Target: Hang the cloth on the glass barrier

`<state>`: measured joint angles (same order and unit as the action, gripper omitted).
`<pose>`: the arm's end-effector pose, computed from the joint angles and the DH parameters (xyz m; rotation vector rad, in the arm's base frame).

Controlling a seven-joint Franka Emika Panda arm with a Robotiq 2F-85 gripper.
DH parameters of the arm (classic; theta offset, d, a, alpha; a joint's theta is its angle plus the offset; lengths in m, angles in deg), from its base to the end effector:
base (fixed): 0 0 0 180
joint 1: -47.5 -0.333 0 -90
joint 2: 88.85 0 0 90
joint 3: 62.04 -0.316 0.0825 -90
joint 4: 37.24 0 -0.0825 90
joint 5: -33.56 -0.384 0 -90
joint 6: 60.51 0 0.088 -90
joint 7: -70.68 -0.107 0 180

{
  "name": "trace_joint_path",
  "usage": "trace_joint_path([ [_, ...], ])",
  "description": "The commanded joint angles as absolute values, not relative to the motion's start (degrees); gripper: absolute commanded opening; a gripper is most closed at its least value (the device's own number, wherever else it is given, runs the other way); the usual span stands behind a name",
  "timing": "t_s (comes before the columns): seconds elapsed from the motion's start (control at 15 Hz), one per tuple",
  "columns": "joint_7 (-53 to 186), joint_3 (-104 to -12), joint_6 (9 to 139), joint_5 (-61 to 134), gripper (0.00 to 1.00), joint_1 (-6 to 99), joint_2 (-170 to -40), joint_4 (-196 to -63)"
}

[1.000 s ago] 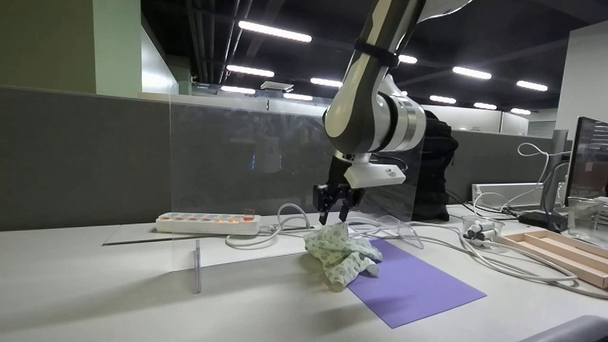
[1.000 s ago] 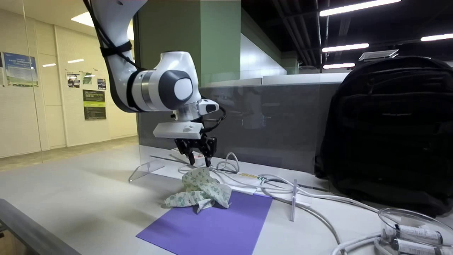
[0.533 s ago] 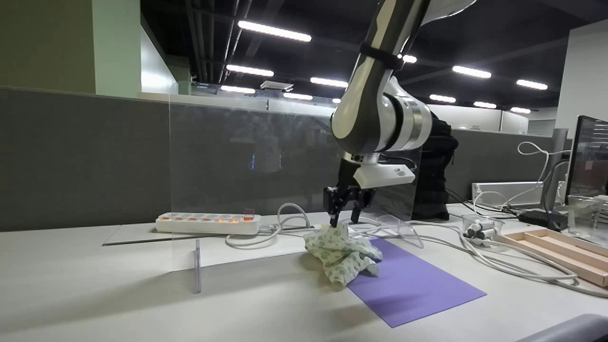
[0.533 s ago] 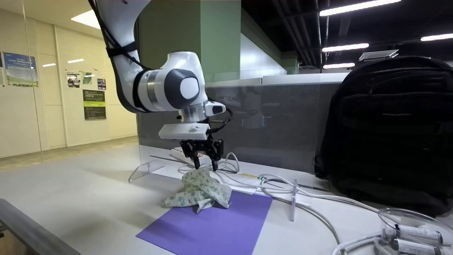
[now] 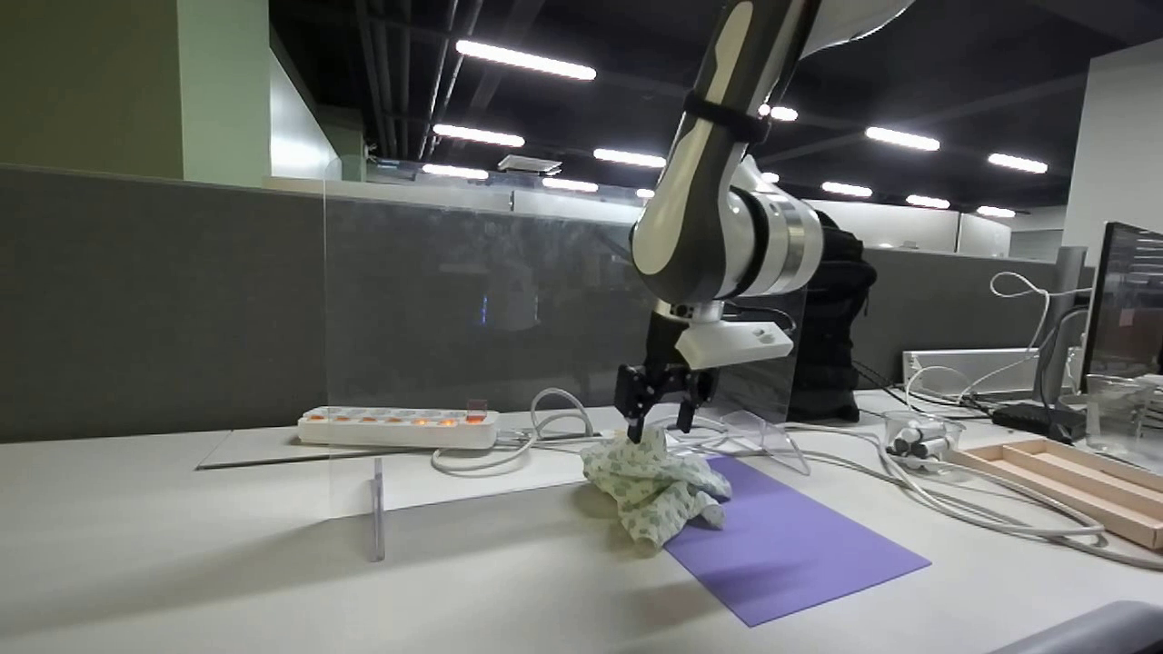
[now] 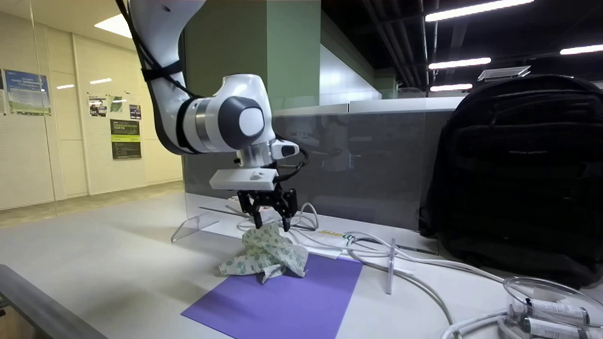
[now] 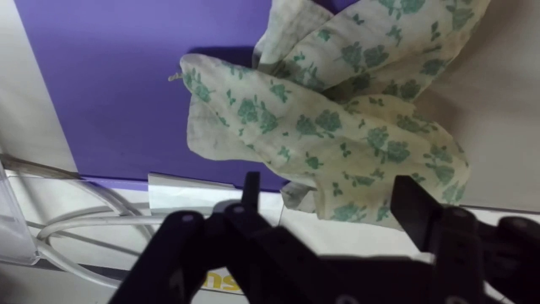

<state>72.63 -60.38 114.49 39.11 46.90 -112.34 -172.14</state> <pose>0.5344 -0.0027 0.1858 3.0635 0.1762 0.4454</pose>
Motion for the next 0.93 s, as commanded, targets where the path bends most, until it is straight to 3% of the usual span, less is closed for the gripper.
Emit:
trace_joint_path([
  [0.0,73.16,-61.94,113.81,38.04,0.50,47.33,-114.59,-170.01],
  [0.47,73.79,-64.90,113.48,37.37,0.03,48.41,-113.81,-170.14],
  [0.87,69.67,-64.46,103.35,33.95,0.01,46.24,-104.07,-172.30],
])
